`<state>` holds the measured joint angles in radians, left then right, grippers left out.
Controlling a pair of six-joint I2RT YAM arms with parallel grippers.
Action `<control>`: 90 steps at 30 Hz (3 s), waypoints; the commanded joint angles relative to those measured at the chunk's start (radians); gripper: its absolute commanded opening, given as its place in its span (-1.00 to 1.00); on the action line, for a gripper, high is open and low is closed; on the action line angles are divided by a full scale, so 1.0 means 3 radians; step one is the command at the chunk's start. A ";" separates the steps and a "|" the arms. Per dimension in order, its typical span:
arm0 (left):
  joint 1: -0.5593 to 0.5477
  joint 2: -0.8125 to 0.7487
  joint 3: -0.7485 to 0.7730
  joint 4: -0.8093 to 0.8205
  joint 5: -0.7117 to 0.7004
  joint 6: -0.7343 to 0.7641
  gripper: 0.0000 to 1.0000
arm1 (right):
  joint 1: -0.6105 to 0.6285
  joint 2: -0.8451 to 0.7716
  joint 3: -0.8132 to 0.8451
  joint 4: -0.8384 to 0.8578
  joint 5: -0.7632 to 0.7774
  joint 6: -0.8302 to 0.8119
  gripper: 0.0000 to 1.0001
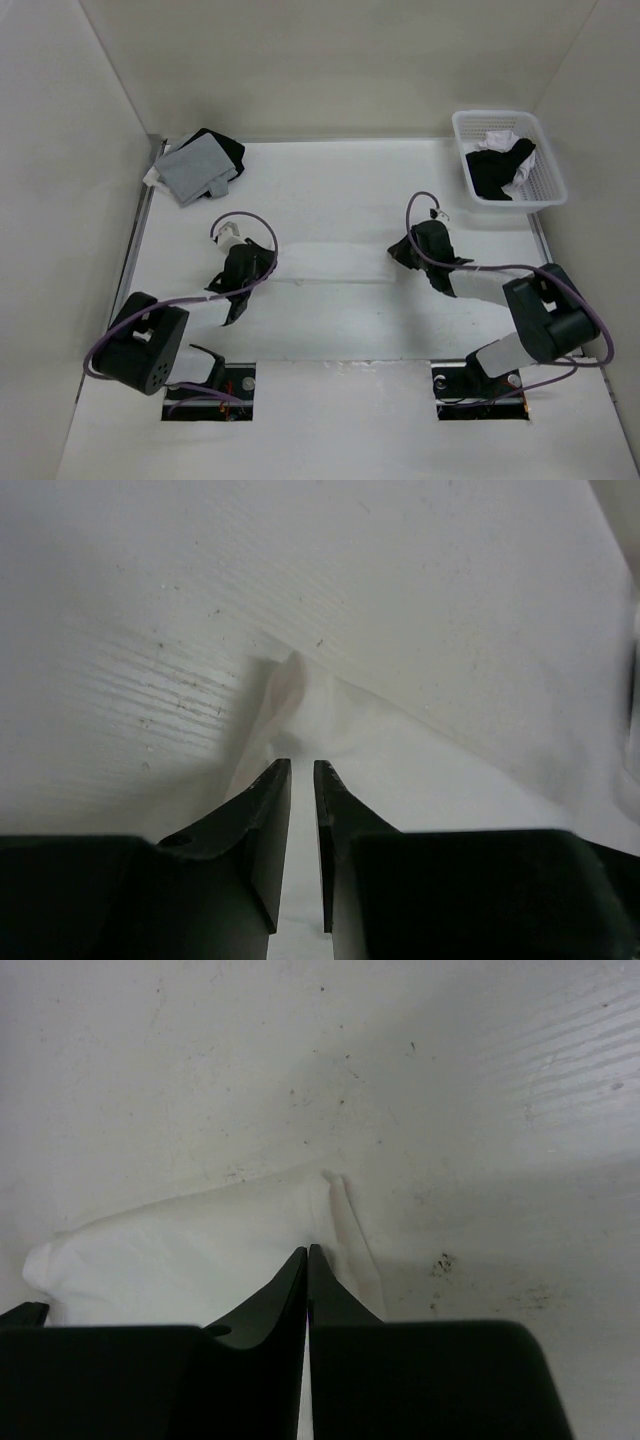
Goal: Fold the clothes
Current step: Fold the tank top
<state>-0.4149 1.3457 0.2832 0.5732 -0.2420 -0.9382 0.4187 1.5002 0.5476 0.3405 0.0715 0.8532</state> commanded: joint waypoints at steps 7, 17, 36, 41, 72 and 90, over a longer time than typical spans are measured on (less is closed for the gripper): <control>0.0051 -0.0895 0.0007 -0.0269 0.0122 0.0121 -0.64 | -0.0063 -0.0930 -0.0485 -0.0188 0.0186 -0.0057 -0.30; 0.0010 -0.1090 0.0043 -0.0325 0.0224 0.0116 -0.62 | -0.0033 -0.0481 -0.0424 -0.0204 -0.0463 -0.0144 0.02; -0.0123 -0.1239 0.0073 -0.0336 0.0265 0.0106 -0.60 | -0.0329 -0.0755 -0.0639 0.0022 -0.0479 0.0322 -0.92; -0.0383 -0.1177 0.0160 -0.0305 0.0214 0.0100 -0.57 | -0.0319 -0.1706 -0.0476 -0.1081 0.0072 -0.0184 -0.91; -0.0144 -0.1648 -0.0044 -0.0412 0.0510 -0.0007 -0.49 | 0.1797 0.1115 0.2736 -0.2490 0.1163 -0.0354 -0.24; -0.1135 -0.0048 0.0477 0.0467 0.0224 0.0029 -0.58 | 0.0790 0.0347 0.1053 -0.0225 -0.0514 -0.0277 -0.91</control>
<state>-0.7334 1.2728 0.3653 0.5732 -0.1390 -0.9382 0.6540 1.5627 0.8703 0.0921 0.0906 0.7490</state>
